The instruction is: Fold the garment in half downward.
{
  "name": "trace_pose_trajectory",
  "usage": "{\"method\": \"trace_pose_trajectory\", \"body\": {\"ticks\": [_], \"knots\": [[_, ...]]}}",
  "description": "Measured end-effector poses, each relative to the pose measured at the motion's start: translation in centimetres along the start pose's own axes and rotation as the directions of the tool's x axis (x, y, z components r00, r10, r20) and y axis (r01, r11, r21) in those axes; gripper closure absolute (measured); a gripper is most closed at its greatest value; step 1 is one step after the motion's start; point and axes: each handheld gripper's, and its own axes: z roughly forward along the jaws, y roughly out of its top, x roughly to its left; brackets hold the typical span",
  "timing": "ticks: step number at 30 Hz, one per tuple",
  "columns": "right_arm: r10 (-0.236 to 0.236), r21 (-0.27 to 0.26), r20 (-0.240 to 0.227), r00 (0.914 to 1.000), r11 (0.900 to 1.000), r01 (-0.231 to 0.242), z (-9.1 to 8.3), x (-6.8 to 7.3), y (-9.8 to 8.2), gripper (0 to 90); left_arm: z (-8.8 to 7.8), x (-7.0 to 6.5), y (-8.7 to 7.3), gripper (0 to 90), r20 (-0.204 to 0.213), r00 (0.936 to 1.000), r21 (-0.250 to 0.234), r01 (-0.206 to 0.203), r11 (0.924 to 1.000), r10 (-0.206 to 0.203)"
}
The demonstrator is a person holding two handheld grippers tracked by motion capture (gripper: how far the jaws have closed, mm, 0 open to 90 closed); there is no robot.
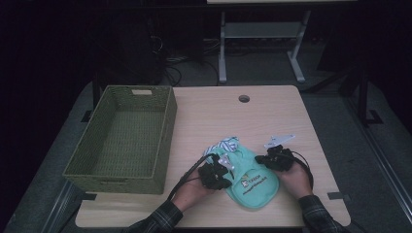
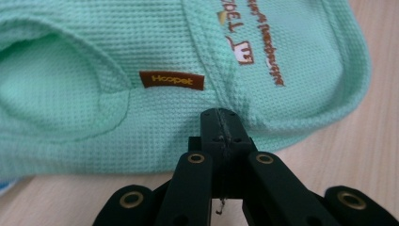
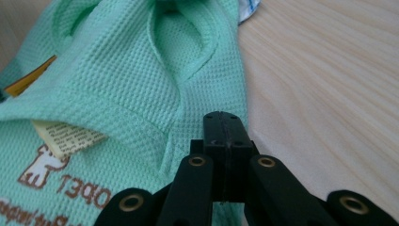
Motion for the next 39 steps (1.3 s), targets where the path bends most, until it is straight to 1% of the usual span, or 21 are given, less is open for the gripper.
{"method": "trace_pose_trajectory", "body": {"ticks": [3,6,11,12,13,14,16,17,18,20,21,23,25,27,28,29,31,34,35,36,39], "knots": [[0.005,-0.006,0.001,1.0,1.0,-0.005,-0.1,0.0,0.0,89.8,0.0,0.1,0.0,89.4,0.002,1.0,-0.005,0.008,1.0,-0.008],[0.002,-0.031,-0.014,0.9999,1.0,-0.003,-0.7,0.4,0.1,89.8,-0.5,0.5,-0.1,85.8,-0.006,0.9998,-0.022,0.02,0.9995,-0.02],[-0.016,-0.075,-0.05,0.9986,0.997,0.012,-1.3,1.6,0.7,89.8,-1.2,1.3,-0.3,81.6,-0.014,0.999,-0.048,0.043,0.9979,-0.044],[-0.017,-0.081,-0.055,0.9983,0.997,0.013,-1.3,1.8,0.8,89.8,-1.5,1.5,-0.3,81.0,-0.018,0.999,-0.046,0.04,0.9981,-0.041],[-0.027,-0.087,-0.062,0.9977,0.996,0.021,-1.3,2.0,1.0,89.8,-1.6,1.6,-0.3,79.7,-0.021,0.9986,-0.057,0.048,0.9972,-0.049],[-0.031,-0.095,-0.071,0.997,0.995,0.024,-1.3,2.3,1.2,89.8,-1.8,1.7,-0.3,78.7,-0.023,0.9979,-0.065,0.059,0.9962,-0.06],[-0.033,-0.113,-0.089,0.9955,0.993,0.023,-1.4,2.9,1.8,89.8,-2.2,2.0,-0.4,77.3,-0.033,0.9974,-0.068,0.062,0.9958,-0.064],[-0.041,-0.118,-0.092,0.9949,0.993,0.03,-1.4,3.2,2.0,89.8,-2.3,2.2,-0.4,76.6,-0.036,0.9967,-0.075,0.07,0.9947,-0.073],[-0.044,-0.126,-0.103,0.9937,0.992,0.03,-1.3,3.5,2.3,89.8,-2.5,2.4,-0.5,75.6,-0.042,0.9965,-0.075,0.069,0.9948,-0.073],[-0.06,-0.136,-0.111,0.992,0.99,0.044,-1.2,4.1,2.8,89.8,-2.8,2.6,-0.6,73.7,-0.052,0.9944,-0.09,0.086,0.9922,-0.091],[-0.068,-0.137,-0.115,0.991,0.989,0.052,-1.0,4.3,3.0,89.8,-3.0,2.8,-0.6,72.6,-0.062,0.9947,-0.084,0.077,0.9936,-0.082],[-0.077,-0.128,-0.118,0.9901,0.99,0.062,-0.5,4.7,3.2,89.8,-3.2,3.1,-0.7,69.7,-0.075,0.9924,-0.098,0.09,0.9912,-0.097],[-0.087,-0.104,-0.113,0.9898,0.992,0.075,0.2,4.8,3.1,89.8,-3.4,3.4,-0.8,66.2,-0.093,0.9892,-0.111,0.103,0.9885,-0.113],[-0.083,-0.084,-0.111,0.9903,0.994,0.073,0.9,4.8,2.9,89.8,-3.7,3.8,-0.8,62.8,-0.104,0.9871,-0.119,0.109,0.9869,-0.122],[-0.079,-0.076,-0.109,0.9908,0.995,0.071,1.1,4.9,2.8,89.8,-3.8,4.0,-0.8,61.5,-0.115,0.9848,-0.13,0.115,0.9849,-0.13],[-0.084,-0.068,-0.105,0.9909,0.995,0.078,1.4,4.8,2.7,89.8,-4.0,4.2,-0.8,59.4,-0.127,0.9829,-0.129,0.117,0.9847,-0.133],[-0.083,-0.052,-0.103,0.9913,0.996,0.078,1.8,4.8,2.5,89.8,-4.3,4.7,-0.8,56.8,-0.135,0.9796,-0.14,0.13,0.9817,-0.149],[-0.088,-0.035,-0.105,0.9906,0.996,0.085,2.3,4.8,2.2,89.8,-4.7,5.5,-0.6,53.0,-0.163,0.9712,-0.165,0.147,0.9753,-0.174],[-0.083,-0.025,-0.102,0.9912,0.996,0.081,2.4,4.8,2.2,89.8,-4.8,5.8,-0.6,51.8,-0.171,0.9683,-0.175,0.152,0.9728,-0.182],[-0.089,-0.022,-0.1,0.991,0.996,0.087,2.6,4.8,2.1,89.8,-4.9,6.0,-0.5,50.7,-0.179,0.9651,-0.184,0.158,0.9701,-0.192],[-0.087,-0.025,-0.102,0.991,0.996,0.085,2.6,4.8,2.1,89.8,-5.1,7.1,-0.3,49.2,-0.193,0.9587,-0.199,0.17,0.9653,-0.208]]}}
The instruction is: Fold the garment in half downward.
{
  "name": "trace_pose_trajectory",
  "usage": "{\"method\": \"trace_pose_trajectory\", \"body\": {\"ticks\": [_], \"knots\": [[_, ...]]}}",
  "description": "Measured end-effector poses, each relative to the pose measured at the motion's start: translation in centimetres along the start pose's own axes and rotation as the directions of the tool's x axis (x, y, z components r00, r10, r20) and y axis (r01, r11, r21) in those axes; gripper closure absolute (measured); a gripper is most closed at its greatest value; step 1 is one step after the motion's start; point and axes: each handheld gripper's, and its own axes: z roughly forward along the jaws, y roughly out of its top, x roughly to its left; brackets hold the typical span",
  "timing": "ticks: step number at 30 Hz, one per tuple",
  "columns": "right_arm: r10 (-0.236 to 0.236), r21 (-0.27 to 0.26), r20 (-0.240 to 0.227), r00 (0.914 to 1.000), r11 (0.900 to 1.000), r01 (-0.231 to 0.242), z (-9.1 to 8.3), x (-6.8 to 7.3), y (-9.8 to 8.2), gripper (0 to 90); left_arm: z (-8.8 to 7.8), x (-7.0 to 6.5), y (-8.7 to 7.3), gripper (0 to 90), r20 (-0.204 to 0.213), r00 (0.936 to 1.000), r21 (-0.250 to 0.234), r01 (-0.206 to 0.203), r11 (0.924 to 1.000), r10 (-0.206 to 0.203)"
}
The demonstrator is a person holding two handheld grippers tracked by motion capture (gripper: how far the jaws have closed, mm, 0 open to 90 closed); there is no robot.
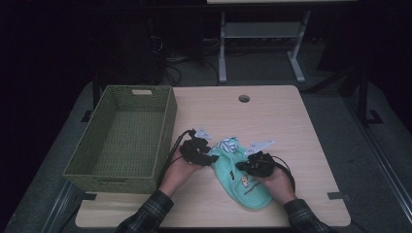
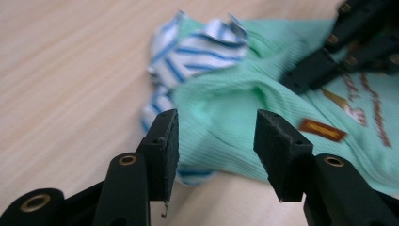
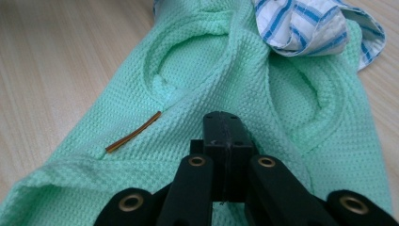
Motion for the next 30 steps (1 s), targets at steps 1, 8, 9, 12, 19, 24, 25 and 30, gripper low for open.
{"method": "trace_pose_trajectory", "body": {"ticks": [1,8,9,12,19,24,25,30], "knots": [[0.001,-0.004,-0.002,1.0,1.0,-0.001,0.0,0.0,0.0,89.8,0.1,0.4,0.1,49.1,-0.005,0.9999,-0.008,0.013,0.9999,-0.013],[0.0,-0.006,-0.004,1.0,1.0,0.0,0.0,0.0,-0.1,89.8,1.8,1.7,0.6,47.9,-0.019,0.9995,0.026,0.025,0.9993,-0.025],[-0.002,-0.006,-0.004,1.0,1.0,0.002,0.0,0.0,-0.1,89.8,2.1,1.8,0.5,47.4,-0.02,0.9995,0.035,0.024,0.9991,-0.023],[-0.005,-0.006,-0.003,1.0,1.0,0.005,0.0,0.0,-0.1,89.8,3.0,2.1,0.3,46.4,-0.02,0.9995,0.059,0.025,0.998,-0.024],[-0.004,-0.006,-0.005,1.0,1.0,0.004,0.0,0.0,-0.1,89.8,3.9,1.8,0.0,43.6,-0.026,0.9996,0.096,0.011,0.9954,-0.008],[-0.007,-0.006,-0.002,1.0,1.0,0.007,0.0,0.0,-0.1,89.8,4.1,1.7,-0.1,44.6,-0.023,0.9996,0.107,-0.013,0.9942,0.016],[-0.007,-0.006,-0.003,1.0,1.0,0.007,0.0,0.0,-0.1,89.8,4.1,1.7,-0.2,46.0,-0.018,0.9998,0.106,-0.009,0.9943,0.011],[-0.007,-0.006,-0.002,1.0,1.0,0.007,0.0,0.0,-0.1,89.8,4.1,1.7,-0.3,60.9,0.035,0.9993,0.098,-0.015,0.9951,0.012]]}}
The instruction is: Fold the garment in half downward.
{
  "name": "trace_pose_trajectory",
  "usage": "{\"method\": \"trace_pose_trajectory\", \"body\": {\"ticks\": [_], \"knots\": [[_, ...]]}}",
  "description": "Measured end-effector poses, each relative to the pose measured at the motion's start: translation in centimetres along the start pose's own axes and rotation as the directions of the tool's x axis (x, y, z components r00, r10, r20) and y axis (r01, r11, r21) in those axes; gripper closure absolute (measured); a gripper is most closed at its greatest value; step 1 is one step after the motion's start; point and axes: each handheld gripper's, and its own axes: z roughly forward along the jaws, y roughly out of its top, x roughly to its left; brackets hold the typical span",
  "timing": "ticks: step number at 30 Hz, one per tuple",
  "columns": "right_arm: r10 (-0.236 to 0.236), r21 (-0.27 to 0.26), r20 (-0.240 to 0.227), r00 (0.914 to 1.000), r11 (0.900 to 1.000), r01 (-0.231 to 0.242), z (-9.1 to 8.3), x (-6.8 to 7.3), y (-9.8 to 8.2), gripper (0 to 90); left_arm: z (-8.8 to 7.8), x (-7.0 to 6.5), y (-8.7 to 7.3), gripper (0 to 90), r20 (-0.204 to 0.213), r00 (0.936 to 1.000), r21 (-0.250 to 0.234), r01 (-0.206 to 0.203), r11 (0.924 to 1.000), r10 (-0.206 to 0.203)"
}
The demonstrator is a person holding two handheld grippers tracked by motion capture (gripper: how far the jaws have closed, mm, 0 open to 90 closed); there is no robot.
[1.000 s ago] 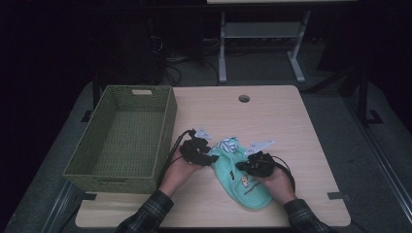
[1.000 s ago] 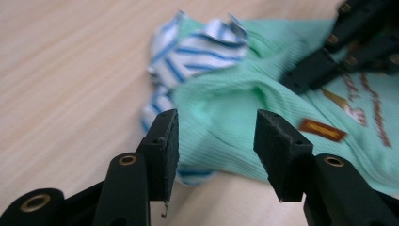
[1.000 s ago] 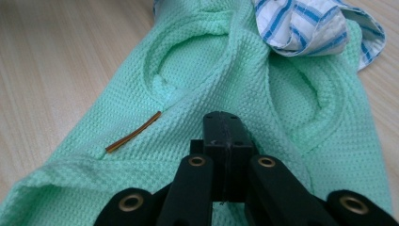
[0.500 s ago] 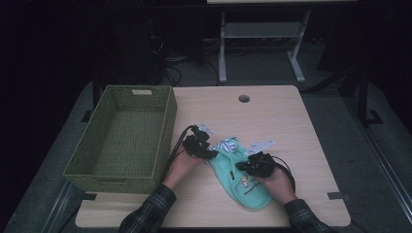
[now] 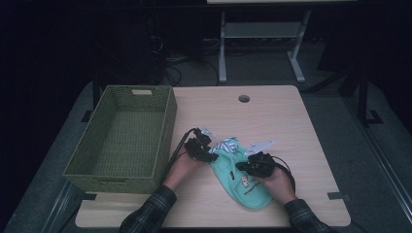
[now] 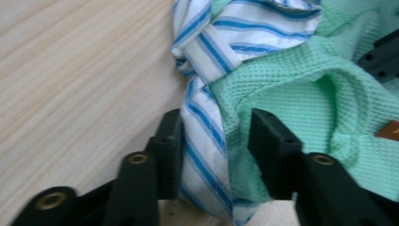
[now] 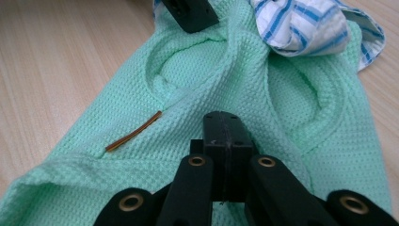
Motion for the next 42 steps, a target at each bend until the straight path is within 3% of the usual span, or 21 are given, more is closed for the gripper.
{"method": "trace_pose_trajectory", "body": {"ticks": [2,3,5,8,13,14,21,24,31,36,42], "knots": [[0.002,0.001,-0.001,1.0,1.0,-0.002,0.0,0.0,0.0,89.8,0.0,0.1,0.0,68.6,0.025,0.9996,-0.003,0.008,1.0,-0.008],[0.002,0.001,0.0,1.0,1.0,-0.002,0.0,0.0,0.0,89.8,0.1,0.1,0.0,73.1,0.045,0.9986,-0.014,0.03,0.9994,-0.03],[0.003,0.0,0.001,1.0,1.0,-0.003,0.0,0.0,0.0,89.8,0.1,0.3,-0.1,77.2,0.061,0.9977,-0.01,0.03,0.9995,-0.029],[0.004,0.0,0.002,1.0,1.0,-0.004,0.0,0.0,0.0,89.8,0.0,0.1,0.0,80.5,0.056,0.9981,-0.004,0.028,0.9996,-0.028],[0.005,0.002,0.002,1.0,1.0,-0.005,0.0,0.0,0.0,89.8,-1.0,0.4,0.2,81.2,0.029,0.9992,-0.021,0.028,0.9994,-0.028],[0.003,0.001,0.001,1.0,1.0,-0.003,0.0,0.0,0.0,89.8,-1.2,0.3,0.3,81.3,0.027,0.9988,-0.041,0.043,0.9983,-0.041],[0.007,0.006,0.0,1.0,1.0,-0.007,0.0,-0.1,0.1,89.8,-3.5,-0.6,1.0,81.3,0.033,0.9987,-0.129,0.042,0.9907,-0.038],[0.022,0.009,-0.004,0.9998,1.0,-0.022,0.1,-0.2,0.3,89.8,-4.4,-1.1,1.4,81.3,0.031,0.9995,-0.14,0.012,0.99,-0.007],[0.029,-0.001,-0.008,0.9996,1.0,-0.029,0.8,-0.5,0.9,89.9,-6.1,-2.8,2.3,81.4,0.045,0.9984,-0.195,-0.024,0.9804,0.034],[0.034,-0.009,-0.008,0.9994,0.999,-0.034,1.2,-0.7,1.2,89.7,-6.3,-3.4,2.5,81.4,0.029,0.9978,-0.189,-0.053,0.9805,0.06],[0.028,-0.017,0.013,0.9995,0.999,-0.028,-1.3,-0.7,0.6,89.7,-6.8,-2.9,2.3,81.4,0.019,0.9985,-0.203,-0.047,0.9781,0.052]]}}
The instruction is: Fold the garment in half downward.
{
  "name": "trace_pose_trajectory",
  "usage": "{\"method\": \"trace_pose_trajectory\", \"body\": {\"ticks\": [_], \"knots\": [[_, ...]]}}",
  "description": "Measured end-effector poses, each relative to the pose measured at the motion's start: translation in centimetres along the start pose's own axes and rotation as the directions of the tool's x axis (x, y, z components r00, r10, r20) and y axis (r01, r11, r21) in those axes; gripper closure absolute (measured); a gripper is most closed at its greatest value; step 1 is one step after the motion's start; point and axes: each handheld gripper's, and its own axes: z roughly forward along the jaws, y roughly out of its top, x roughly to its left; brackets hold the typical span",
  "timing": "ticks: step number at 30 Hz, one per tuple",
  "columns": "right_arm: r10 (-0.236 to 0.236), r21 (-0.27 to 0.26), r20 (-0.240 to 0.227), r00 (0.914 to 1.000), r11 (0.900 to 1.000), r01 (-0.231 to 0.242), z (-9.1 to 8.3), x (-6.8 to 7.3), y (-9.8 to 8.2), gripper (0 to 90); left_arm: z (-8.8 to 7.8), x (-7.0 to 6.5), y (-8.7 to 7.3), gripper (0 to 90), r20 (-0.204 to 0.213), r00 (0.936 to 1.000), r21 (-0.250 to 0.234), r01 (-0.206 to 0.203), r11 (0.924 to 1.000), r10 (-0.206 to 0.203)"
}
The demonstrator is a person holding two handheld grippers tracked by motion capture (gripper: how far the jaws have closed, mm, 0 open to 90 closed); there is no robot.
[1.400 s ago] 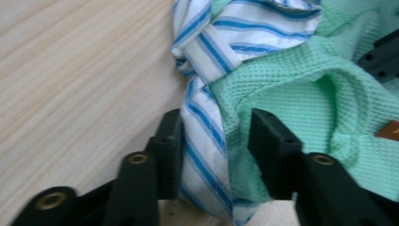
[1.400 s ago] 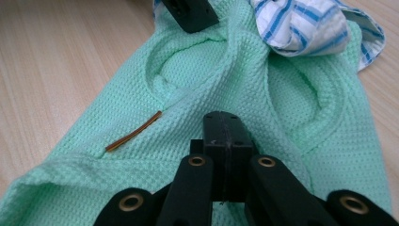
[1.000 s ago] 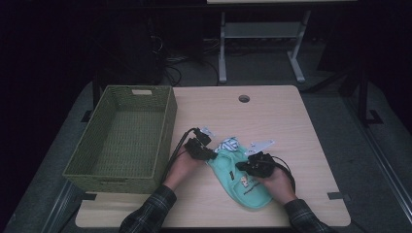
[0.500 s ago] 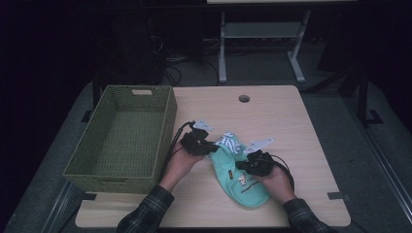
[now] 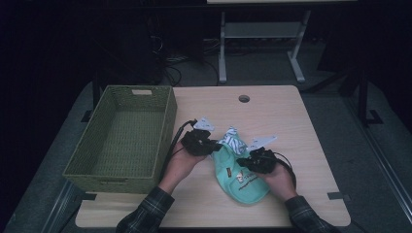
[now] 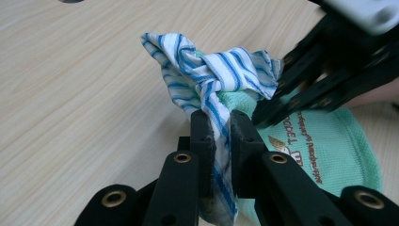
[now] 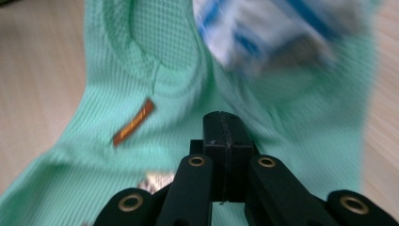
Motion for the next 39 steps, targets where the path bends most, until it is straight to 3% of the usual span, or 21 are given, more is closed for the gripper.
{"method": "trace_pose_trajectory", "body": {"ticks": [6,10,15,22,27,39], "knots": [[0.018,0.043,0.033,0.9993,0.999,-0.02,-2.2,-0.4,-2.4,89.7,-0.5,0.8,-0.4,81.4,-0.055,0.9984,0.002,0.013,0.9999,-0.013],[0.017,0.057,0.04,0.999,0.998,-0.019,-3.1,0.1,-3.4,89.7,-0.8,1.3,-0.6,81.4,-0.077,0.9966,0.001,0.028,0.9996,-0.028],[0.003,0.086,0.026,0.9997,0.996,-0.005,-2.9,0.8,-3.9,89.8,-0.8,1.2,-0.6,81.3,-0.081,0.9967,0.012,0.011,0.9999,-0.01],[0.003,0.084,0.024,0.9997,0.996,-0.005,-2.4,0.6,-3.5,89.8,-0.6,0.3,-0.5,81.3,-0.058,0.9983,0.015,-0.011,0.9998,0.012],[0.004,0.078,0.028,0.9996,0.997,-0.006,-2.1,0.2,-3.2,89.8,-0.2,-0.7,-0.3,81.2,-0.04,0.998,0.03,-0.047,0.9984,0.049],[0.005,0.08,0.026,0.9997,0.997,-0.007,-2.0,0.1,-3.2,89.7,0.8,-3.6,-0.2,81.0,0.014,0.9936,0.051,-0.113,0.9923,0.112]]}}
